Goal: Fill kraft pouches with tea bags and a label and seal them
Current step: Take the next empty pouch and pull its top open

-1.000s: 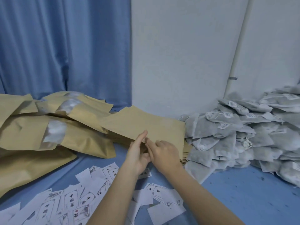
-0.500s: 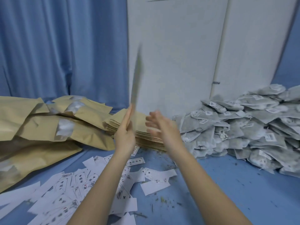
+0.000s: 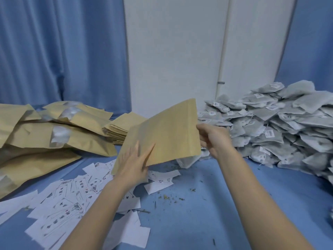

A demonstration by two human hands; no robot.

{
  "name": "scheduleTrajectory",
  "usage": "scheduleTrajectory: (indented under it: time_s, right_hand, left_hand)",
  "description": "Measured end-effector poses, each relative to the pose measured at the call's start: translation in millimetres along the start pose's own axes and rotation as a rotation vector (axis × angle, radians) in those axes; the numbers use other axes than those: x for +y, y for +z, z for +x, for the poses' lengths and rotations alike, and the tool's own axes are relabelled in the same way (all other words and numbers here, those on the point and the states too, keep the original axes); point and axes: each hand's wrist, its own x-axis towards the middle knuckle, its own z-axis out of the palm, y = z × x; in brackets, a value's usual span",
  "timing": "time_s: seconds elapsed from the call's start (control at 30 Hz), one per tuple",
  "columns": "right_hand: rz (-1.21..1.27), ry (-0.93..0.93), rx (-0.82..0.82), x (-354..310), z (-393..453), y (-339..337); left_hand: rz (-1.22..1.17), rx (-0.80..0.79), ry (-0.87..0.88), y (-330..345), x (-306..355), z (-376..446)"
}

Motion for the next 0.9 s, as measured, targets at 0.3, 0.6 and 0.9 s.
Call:
scheduleTrajectory:
  time_s: [0.3, 0.6, 0.9]
  right_hand:
    - [0.011, 0.045, 0.073, 30, -2, -19]
    - [-0.002, 0.029, -0.061, 23, -19, -27]
    - [-0.046, 0.081, -0.183, 25, -24, -36]
  left_hand:
    - [-0.978, 0.25, -0.206, -28, 99, 21]
    - [-1.074, 0.307, -0.387, -23, 134, 35]
    - [-1.385, 0.254, -0.439, -13, 137, 26]
